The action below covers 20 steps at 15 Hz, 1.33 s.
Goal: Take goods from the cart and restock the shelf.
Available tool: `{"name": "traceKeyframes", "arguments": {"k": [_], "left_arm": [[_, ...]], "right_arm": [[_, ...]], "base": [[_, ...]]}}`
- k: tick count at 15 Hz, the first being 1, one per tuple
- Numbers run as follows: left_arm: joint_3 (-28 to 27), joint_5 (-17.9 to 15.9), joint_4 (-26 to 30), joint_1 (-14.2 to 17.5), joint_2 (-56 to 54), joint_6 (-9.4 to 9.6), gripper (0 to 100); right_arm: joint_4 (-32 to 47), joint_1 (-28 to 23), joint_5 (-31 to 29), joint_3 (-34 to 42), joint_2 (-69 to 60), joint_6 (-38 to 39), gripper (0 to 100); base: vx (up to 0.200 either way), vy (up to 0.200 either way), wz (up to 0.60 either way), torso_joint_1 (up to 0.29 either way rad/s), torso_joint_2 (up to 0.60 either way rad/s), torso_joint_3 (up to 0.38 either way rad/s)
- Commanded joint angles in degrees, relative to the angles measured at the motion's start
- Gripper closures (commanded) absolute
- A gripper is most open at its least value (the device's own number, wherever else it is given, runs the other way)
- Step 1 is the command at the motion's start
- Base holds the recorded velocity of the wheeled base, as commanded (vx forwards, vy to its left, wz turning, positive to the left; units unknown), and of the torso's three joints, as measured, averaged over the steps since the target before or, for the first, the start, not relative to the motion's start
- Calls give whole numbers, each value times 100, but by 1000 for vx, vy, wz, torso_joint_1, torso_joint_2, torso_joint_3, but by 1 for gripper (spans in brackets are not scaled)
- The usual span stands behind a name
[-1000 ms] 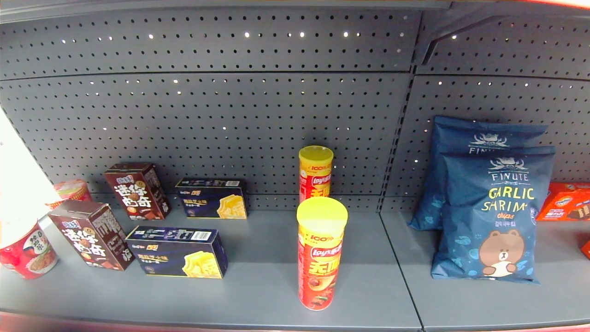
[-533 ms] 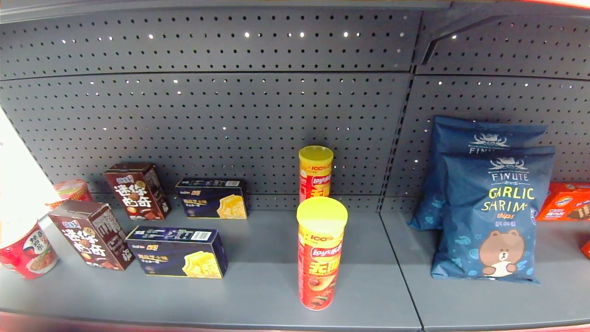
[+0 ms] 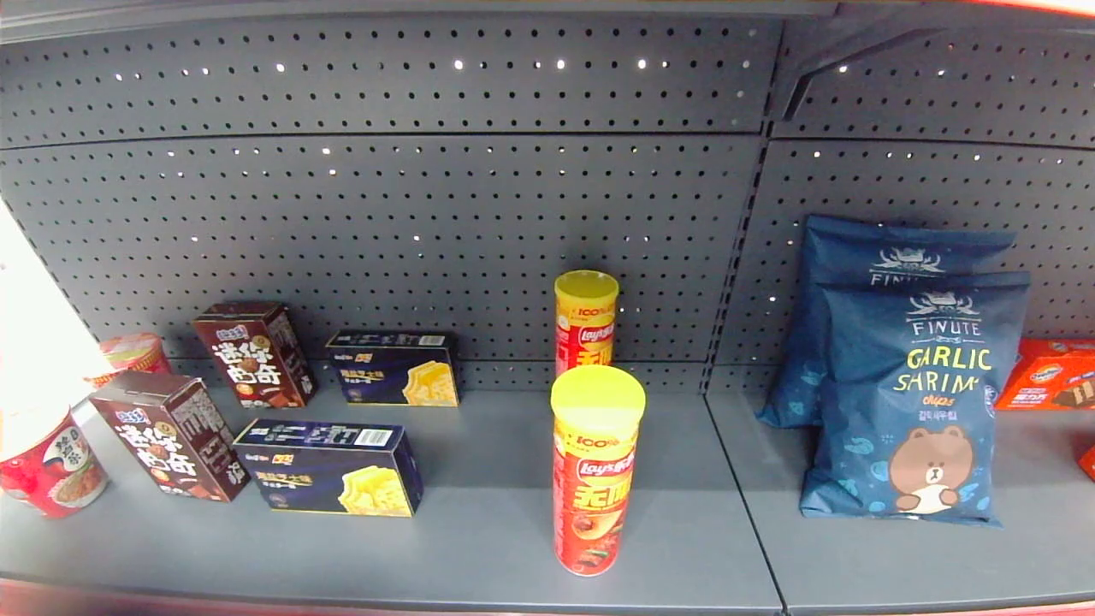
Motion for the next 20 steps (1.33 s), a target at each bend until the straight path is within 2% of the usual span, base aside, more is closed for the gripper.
{"name": "traceKeyframes", "arguments": {"k": [1,5,13,20], "left_arm": [[1,-4,0,0,-18,10,0],[1,-39,0,0,-18,90,0],[1,-4,0,0,-18,-7,0],[1,-4,0,0,-18,-7,0]], "right_arm": [[1,9,2,0,-3,-1,0],[1,0,2,0,-3,-1,0],[1,0,2,0,-3,-1,0],[1,0,2,0,-3,-10,0]], "base": [[0,0,0,0,0,0],[0,0,0,0,0,0],[-25,0,0,1,0,0],[0,0,0,0,0,0]]}}
